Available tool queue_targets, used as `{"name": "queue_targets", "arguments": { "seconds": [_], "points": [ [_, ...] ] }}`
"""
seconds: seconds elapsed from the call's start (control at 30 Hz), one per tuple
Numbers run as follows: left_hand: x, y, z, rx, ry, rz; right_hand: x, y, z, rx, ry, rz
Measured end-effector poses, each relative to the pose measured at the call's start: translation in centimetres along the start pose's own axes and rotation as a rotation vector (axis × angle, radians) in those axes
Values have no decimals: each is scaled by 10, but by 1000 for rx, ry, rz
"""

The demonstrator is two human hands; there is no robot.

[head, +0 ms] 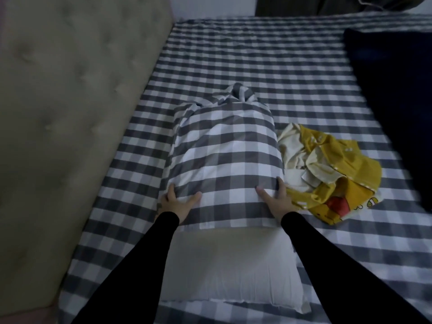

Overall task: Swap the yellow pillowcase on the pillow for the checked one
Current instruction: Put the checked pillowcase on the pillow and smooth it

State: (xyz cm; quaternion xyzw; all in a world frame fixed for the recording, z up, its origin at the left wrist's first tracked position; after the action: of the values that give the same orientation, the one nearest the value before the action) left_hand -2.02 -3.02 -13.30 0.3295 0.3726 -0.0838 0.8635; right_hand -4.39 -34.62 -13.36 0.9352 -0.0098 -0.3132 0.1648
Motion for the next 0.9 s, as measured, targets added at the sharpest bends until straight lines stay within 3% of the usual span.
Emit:
{"name": "queue_targets", "arguments": {
  "seconds": [0.13,0.3,0.6,0.7,0.9],
  "points": [
    [-1,-7,-31,-44,56,-67,-16,-11,24,49,8,11],
    [-24,-17,-58,-186,-10,-69,-40,-13,41,8,45,34],
    [-72,-33,-107,-332,116,-14,-76,-13,103,178,-21,-90],
    [-83,-22,-98,-317,66,18,-88,-9,96,266,-33,-115],
    [-126,6,-58,-344,-76,52,-116,24,48,286,131,-195]
  ]
}}
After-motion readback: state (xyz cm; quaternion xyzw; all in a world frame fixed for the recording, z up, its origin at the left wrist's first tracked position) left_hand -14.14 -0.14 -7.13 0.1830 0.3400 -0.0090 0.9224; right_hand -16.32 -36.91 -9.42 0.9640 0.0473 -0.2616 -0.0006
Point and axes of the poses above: each hand's wrist, its own x-axis towards the middle knuckle, its own y-axis out of the back of the hand, z = x × y, the point moved 6 cm from there along x, towards the middle knuckle, and after that the axes turned 14 degrees about -z, right-handed, at the moved point
